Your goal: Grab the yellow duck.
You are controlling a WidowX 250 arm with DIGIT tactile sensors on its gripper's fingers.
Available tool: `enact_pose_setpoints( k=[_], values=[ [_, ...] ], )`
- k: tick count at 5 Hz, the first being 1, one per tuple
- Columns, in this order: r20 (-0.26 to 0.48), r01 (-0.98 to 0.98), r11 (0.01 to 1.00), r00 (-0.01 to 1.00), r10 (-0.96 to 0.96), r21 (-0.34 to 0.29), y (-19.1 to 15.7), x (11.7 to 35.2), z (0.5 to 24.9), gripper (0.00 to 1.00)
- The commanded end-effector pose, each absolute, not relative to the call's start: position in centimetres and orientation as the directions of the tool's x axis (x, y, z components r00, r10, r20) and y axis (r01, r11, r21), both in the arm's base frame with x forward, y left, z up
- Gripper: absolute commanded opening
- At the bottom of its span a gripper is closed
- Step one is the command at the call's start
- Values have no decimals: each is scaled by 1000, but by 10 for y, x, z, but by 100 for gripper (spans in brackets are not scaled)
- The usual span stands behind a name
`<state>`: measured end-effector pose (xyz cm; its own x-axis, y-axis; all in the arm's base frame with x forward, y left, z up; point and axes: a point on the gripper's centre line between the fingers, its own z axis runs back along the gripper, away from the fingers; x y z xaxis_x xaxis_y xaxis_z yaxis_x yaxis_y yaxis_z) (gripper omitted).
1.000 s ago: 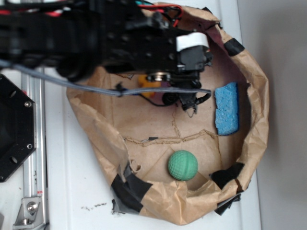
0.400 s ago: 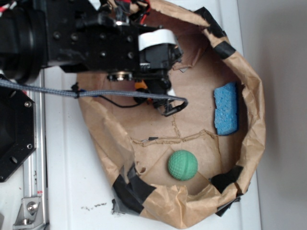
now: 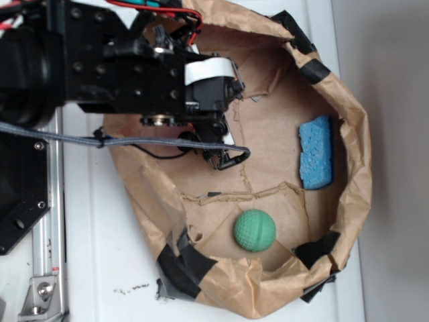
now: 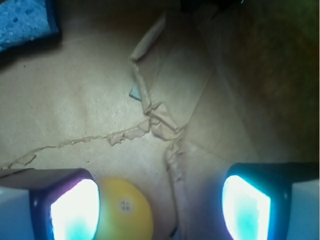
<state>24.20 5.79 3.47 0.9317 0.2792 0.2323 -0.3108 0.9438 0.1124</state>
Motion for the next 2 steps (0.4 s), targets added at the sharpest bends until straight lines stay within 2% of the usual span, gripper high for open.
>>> enact_pose_setpoints(
  k=[1, 2],
  values=[
    [223, -230, 973, 947, 232, -35, 35, 238, 43, 100],
    [237, -222, 974, 945, 225, -43, 28, 241, 48, 100]
  ],
)
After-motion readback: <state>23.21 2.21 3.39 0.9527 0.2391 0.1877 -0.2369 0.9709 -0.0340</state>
